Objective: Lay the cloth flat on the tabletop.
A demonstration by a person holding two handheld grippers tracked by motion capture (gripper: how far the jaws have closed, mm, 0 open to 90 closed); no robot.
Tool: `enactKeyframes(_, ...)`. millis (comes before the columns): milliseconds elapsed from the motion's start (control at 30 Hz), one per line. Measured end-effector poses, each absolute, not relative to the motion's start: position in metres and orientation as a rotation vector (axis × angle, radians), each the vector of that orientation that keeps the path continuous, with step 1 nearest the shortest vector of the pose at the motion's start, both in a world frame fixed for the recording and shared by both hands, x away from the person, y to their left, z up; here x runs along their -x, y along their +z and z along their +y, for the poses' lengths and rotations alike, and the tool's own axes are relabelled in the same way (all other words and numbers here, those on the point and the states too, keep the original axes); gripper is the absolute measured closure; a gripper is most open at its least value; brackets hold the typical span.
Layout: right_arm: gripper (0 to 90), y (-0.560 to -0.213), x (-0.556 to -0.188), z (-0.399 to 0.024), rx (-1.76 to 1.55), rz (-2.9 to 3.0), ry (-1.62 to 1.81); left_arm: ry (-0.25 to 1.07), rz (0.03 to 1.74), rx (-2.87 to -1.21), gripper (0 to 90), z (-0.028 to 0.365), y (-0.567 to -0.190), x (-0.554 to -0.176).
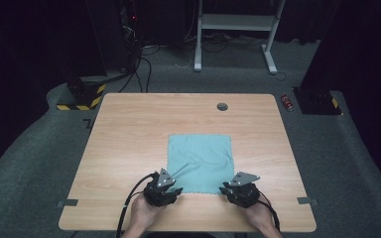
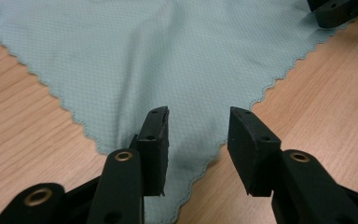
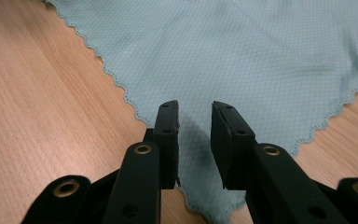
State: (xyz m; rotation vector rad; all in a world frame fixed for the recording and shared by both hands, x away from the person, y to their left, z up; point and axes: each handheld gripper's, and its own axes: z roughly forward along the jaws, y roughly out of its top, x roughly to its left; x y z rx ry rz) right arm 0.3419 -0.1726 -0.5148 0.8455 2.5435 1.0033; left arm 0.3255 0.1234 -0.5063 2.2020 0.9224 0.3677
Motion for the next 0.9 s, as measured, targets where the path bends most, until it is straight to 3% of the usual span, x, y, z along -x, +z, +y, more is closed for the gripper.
enactKeyframes(233,73.8,-0.516,-0.342,-0.175,-0.853,2.552,1.009,0.355,0.911,-2.231,68.2,0.118,-0.514,-0.33)
enactKeyframes(567,88.8,-0.515,-0.338,-0.172,-0.81,2.565,0.986,0.309,0.89,-2.249,87.9,0.118,-0.513,-0.331)
enactKeyframes(900,89.5,-0.511,-0.331,-0.174,-0.78,2.591,0.991,0.225,0.854,-2.248,89.4,0.124,-0.507,-0.325)
